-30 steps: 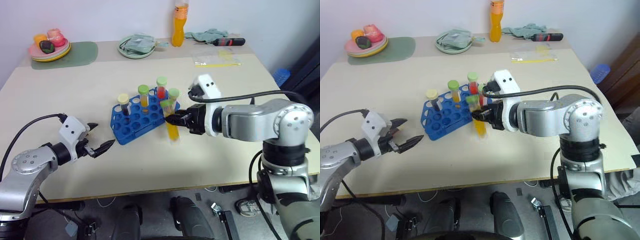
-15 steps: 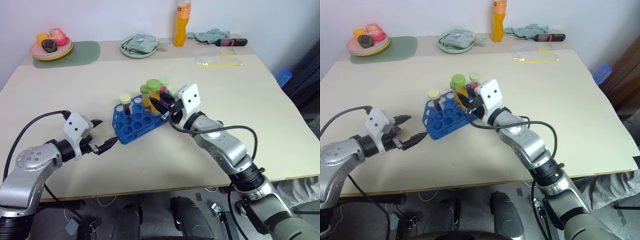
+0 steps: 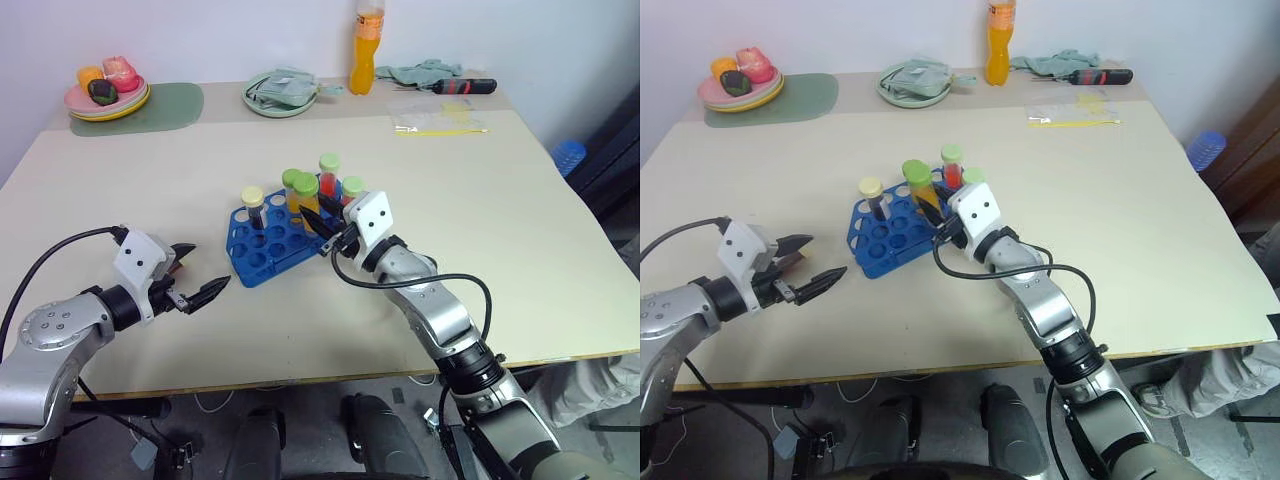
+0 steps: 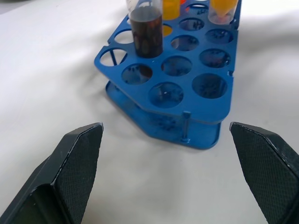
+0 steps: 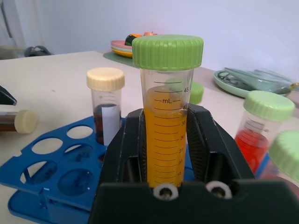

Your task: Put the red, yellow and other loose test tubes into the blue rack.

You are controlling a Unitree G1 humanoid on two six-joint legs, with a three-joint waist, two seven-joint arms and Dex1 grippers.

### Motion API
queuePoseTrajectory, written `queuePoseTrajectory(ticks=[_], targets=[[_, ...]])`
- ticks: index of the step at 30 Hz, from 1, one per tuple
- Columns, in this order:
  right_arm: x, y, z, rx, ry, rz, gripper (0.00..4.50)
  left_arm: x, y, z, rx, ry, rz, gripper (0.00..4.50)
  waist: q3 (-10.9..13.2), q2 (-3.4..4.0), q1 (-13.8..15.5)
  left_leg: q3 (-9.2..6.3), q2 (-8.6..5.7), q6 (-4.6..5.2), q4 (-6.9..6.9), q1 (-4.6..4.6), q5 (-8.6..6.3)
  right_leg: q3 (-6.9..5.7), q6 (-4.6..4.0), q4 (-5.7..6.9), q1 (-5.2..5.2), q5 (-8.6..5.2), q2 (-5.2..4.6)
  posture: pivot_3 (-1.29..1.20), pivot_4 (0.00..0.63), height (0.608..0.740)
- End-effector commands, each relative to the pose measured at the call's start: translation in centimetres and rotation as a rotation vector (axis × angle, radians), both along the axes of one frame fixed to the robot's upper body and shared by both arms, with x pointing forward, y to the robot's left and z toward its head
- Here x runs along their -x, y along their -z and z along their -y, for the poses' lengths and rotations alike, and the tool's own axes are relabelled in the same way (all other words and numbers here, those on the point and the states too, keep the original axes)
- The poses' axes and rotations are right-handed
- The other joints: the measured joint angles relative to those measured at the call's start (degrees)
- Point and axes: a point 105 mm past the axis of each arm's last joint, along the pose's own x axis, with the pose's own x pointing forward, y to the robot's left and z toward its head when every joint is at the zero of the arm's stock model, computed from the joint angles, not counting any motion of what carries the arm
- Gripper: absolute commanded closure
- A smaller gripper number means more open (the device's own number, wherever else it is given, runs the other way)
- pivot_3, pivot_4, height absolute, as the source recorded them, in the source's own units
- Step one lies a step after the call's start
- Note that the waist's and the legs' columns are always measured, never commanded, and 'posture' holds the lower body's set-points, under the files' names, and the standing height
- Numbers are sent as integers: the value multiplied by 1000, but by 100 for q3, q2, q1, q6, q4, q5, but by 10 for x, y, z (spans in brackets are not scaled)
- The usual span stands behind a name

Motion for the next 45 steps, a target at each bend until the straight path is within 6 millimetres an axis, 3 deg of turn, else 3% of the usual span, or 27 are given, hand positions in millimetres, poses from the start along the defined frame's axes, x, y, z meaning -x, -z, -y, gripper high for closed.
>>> queuePoseTrajectory(ticks=[1, 25, 29, 32, 40, 42, 45], targets=[[-1, -6, 5, -19, 17, 19, 3757, 3, -10, 3, -6, 23, 31, 0, 0, 0, -1, 0, 0, -1, 0, 2, 0, 0, 0, 1, 1, 0, 0, 0, 150, 740], [-1, 8, -6, -32, -36, -25, 3757, 4, -9, 4, -6, 35, 21, 0, 0, 0, -43, 0, 0, -2, -2, 37, 1, 1, -1, 4, 32, -1, 2, 0, 150, 740], [4, 6, -5, -39, -67, -20, 1974, 5, -7, 2, 6, 26, 2, 0, 0, 0, -44, 0, 0, -2, -2, 37, 1, 1, -1, 4, 32, -1, 1, 0, 150, 740], [10, -7, -6, -13, -82, 58, 571, 1, -6, -6, 34, -25, -46, 0, 0, 1, -46, 0, 0, -2, -2, 37, 1, 1, -1, 5, 32, -1, 2, 0, 150, 740], [26, -38, 7, 57, -149, 169, 571, -25, -19, -35, -97, -214, -173, 0, 0, -4, -23, -7, -4, -2, 2, 40, 1, -3, 0, 9, 37, -1, 2, 0, 150, 740], [31, -41, 13, 94, -179, 176, 571, -21, -8, -49, -210, -253, -403, 0, 3, -11, -32, -9, -4, -2, 0, 41, 1, -4, 0, 10, 37, -1, 3, 0, 150, 740], [47, -37, 16, 184, -292, 153, 571, -23, -9, -59, -290, -246, -540, 0, 6, -5, -49, -10, -8, -2, -2, 43, 1, -5, 0, 11, 38, -2, 4, 0, 150, 740]])
